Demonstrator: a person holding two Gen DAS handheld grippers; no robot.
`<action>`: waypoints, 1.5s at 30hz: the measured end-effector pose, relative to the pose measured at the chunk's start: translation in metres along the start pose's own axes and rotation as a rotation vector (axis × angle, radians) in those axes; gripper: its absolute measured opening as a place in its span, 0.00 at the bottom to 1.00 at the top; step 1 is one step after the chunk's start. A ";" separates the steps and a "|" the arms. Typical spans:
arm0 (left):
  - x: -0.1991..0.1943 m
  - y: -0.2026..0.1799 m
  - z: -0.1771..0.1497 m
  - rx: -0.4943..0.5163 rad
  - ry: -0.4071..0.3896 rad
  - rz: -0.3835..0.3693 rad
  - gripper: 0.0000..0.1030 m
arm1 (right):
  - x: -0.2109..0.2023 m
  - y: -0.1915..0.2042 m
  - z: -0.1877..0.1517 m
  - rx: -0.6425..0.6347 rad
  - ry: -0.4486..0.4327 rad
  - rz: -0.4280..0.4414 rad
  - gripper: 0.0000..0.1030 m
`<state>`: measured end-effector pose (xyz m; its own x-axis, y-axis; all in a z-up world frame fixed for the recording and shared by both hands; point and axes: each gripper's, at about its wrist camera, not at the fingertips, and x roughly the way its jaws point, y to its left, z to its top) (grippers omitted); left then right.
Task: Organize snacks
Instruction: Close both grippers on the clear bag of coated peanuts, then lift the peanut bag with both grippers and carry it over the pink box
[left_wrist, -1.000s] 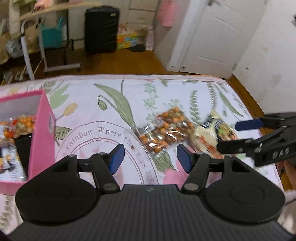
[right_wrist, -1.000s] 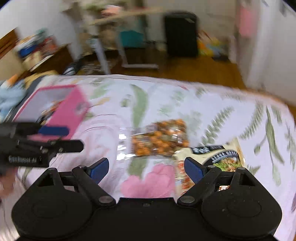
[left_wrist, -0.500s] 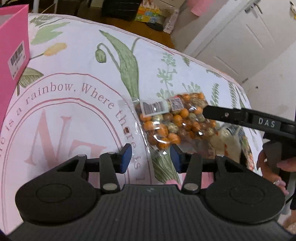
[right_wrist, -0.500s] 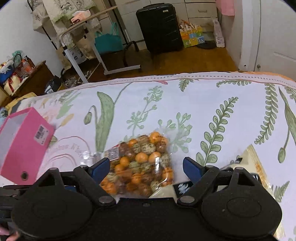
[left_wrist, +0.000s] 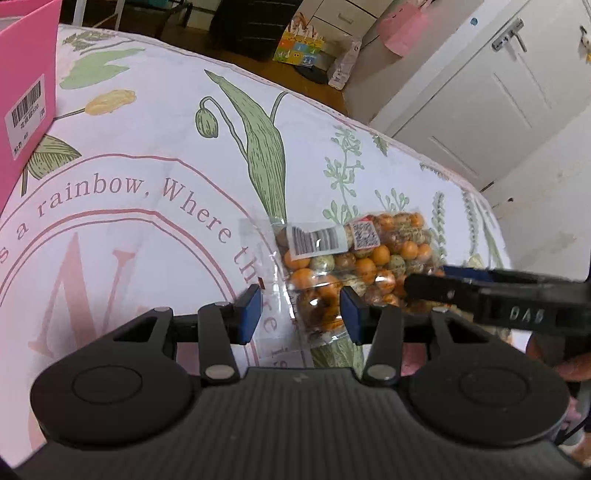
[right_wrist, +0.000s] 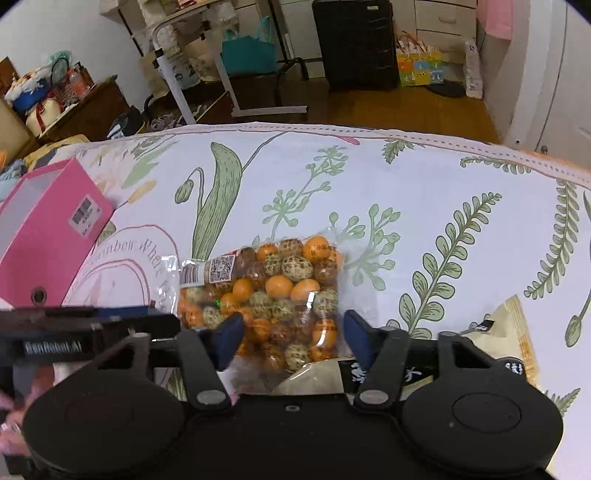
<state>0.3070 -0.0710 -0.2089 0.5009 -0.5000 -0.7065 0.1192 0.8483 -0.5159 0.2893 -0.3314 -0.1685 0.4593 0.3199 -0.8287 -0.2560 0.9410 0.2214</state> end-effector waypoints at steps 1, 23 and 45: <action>-0.002 0.002 0.002 -0.012 0.006 -0.006 0.43 | -0.002 0.001 -0.001 -0.012 0.004 0.010 0.56; 0.013 -0.002 0.010 0.018 -0.009 0.051 0.49 | 0.019 0.011 -0.007 -0.108 0.073 0.068 0.84; 0.016 -0.003 0.010 0.044 0.004 -0.038 0.52 | 0.029 0.033 -0.007 -0.158 0.036 0.013 0.87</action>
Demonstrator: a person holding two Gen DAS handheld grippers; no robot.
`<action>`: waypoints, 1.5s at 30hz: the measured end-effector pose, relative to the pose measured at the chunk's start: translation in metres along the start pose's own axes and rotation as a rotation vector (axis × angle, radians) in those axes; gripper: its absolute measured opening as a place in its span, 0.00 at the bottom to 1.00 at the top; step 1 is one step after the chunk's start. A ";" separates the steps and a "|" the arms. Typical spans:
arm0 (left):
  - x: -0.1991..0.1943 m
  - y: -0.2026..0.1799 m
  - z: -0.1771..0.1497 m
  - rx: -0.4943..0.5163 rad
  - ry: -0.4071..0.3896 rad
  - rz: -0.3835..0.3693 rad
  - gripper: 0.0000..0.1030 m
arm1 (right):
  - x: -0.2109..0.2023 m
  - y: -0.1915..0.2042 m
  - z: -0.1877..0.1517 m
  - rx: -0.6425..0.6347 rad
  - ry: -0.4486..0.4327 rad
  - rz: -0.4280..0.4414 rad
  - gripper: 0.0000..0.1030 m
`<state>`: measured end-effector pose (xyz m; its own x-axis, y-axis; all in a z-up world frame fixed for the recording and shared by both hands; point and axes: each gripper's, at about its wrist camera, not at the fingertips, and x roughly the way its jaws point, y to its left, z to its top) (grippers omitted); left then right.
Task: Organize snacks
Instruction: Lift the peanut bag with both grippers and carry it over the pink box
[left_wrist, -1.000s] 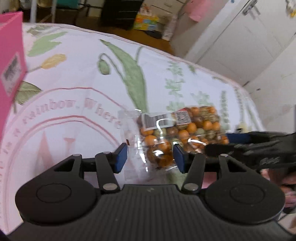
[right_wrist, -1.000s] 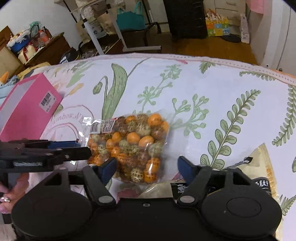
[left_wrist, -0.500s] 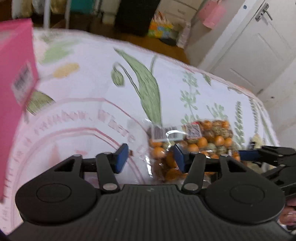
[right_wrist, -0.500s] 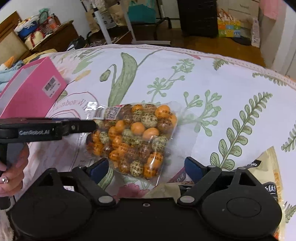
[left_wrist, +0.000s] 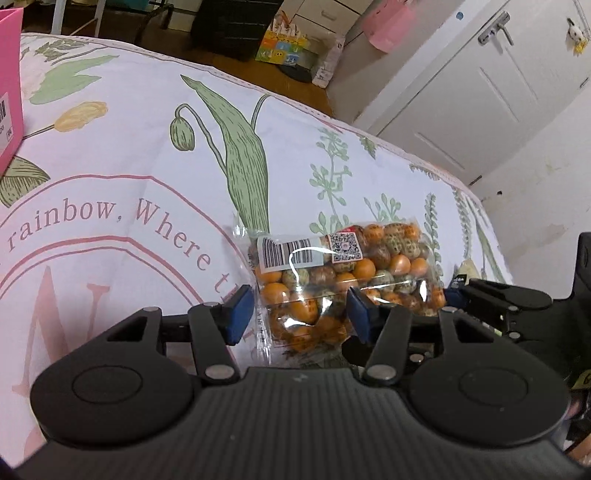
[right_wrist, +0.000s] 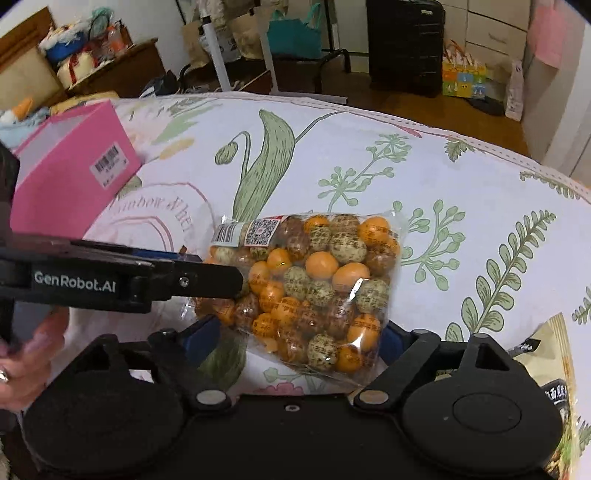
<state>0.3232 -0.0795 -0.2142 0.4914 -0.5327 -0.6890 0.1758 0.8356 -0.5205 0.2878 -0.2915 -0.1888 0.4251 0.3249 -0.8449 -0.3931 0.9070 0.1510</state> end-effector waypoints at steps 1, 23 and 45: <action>0.000 0.001 0.000 -0.007 0.003 -0.001 0.52 | 0.000 0.004 -0.001 -0.020 0.009 -0.009 0.87; -0.022 -0.005 -0.001 -0.002 0.072 0.065 0.68 | -0.012 0.055 -0.015 -0.095 0.009 -0.082 0.76; -0.118 -0.028 -0.030 0.127 0.141 0.171 0.68 | -0.072 0.129 -0.046 -0.063 0.003 -0.022 0.76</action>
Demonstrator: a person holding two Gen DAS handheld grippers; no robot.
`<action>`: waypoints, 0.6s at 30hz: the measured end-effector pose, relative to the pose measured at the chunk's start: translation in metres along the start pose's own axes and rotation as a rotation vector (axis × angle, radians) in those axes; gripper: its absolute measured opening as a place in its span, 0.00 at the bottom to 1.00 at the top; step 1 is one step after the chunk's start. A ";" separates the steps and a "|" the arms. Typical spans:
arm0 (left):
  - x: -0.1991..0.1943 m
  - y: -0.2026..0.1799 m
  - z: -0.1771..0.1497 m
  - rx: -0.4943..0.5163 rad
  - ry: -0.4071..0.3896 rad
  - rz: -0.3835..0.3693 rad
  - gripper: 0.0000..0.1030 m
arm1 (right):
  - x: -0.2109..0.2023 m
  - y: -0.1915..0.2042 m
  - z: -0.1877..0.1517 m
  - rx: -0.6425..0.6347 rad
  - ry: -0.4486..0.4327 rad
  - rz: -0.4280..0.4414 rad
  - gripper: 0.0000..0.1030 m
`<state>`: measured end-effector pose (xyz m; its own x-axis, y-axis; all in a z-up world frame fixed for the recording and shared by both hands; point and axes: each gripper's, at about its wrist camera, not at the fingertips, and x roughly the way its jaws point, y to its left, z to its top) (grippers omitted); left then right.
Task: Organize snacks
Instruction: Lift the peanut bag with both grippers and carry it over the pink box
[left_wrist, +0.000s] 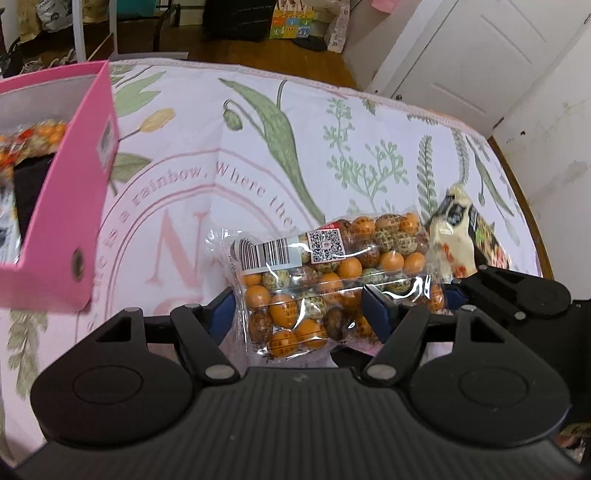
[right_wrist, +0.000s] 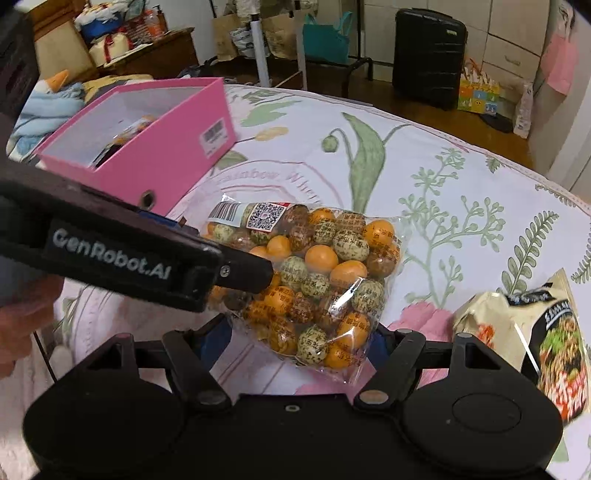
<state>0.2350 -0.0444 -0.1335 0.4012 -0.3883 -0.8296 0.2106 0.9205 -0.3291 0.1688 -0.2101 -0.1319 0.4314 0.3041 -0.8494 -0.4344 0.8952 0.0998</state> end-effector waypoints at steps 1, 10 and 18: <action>-0.004 0.001 -0.003 -0.009 0.008 -0.002 0.69 | -0.004 0.004 -0.002 -0.002 0.001 0.003 0.76; -0.055 0.008 -0.033 -0.018 0.005 -0.014 0.69 | -0.044 0.043 -0.014 0.016 0.009 0.020 0.75; -0.108 0.009 -0.053 0.024 -0.041 0.009 0.69 | -0.079 0.078 -0.015 0.017 -0.012 0.039 0.75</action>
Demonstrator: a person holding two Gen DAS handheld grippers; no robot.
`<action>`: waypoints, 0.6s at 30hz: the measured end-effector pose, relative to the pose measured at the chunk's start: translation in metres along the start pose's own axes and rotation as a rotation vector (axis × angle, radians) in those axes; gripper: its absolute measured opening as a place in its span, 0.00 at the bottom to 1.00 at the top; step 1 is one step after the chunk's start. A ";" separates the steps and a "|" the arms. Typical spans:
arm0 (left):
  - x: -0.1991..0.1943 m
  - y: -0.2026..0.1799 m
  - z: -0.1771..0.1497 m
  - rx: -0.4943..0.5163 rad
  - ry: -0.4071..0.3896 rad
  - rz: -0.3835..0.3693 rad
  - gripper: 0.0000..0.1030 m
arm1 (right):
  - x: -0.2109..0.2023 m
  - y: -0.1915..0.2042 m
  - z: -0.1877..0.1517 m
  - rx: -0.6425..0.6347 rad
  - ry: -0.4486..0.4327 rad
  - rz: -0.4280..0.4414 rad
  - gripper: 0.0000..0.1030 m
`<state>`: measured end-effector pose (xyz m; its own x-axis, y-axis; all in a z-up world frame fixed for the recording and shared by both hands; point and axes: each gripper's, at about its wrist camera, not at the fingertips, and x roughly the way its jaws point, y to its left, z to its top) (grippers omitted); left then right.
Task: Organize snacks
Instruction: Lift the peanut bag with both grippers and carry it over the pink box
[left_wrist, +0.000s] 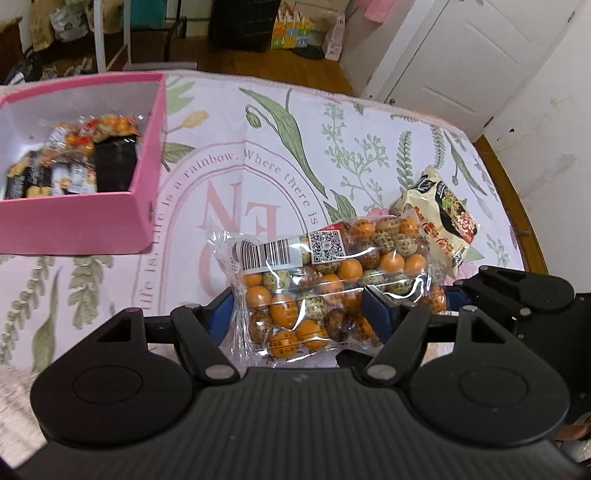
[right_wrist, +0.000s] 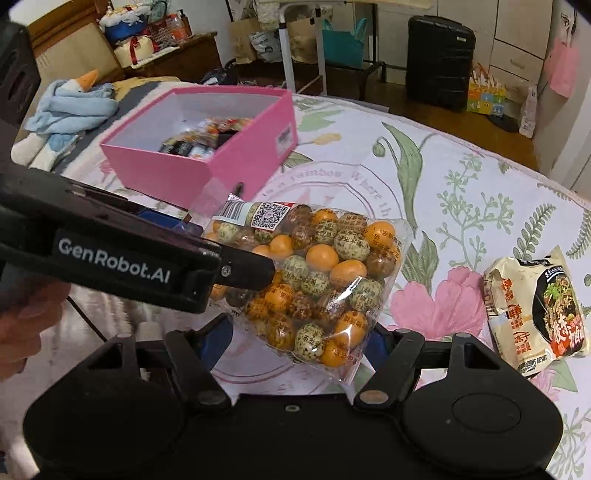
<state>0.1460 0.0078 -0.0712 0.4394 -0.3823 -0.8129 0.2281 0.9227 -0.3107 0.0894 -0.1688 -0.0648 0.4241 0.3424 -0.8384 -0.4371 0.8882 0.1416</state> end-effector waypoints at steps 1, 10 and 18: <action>-0.007 0.001 -0.001 0.003 -0.010 0.000 0.69 | -0.004 0.005 0.001 -0.011 -0.010 -0.002 0.75; -0.057 0.031 0.006 -0.007 -0.097 0.014 0.70 | -0.017 0.045 0.032 -0.095 -0.082 0.002 0.74; -0.092 0.081 0.037 0.002 -0.201 0.056 0.70 | 0.001 0.076 0.089 -0.116 -0.157 0.056 0.74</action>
<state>0.1560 0.1157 -0.0037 0.6160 -0.3324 -0.7142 0.1997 0.9429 -0.2666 0.1268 -0.0740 -0.0079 0.5110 0.4416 -0.7374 -0.5479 0.8284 0.1165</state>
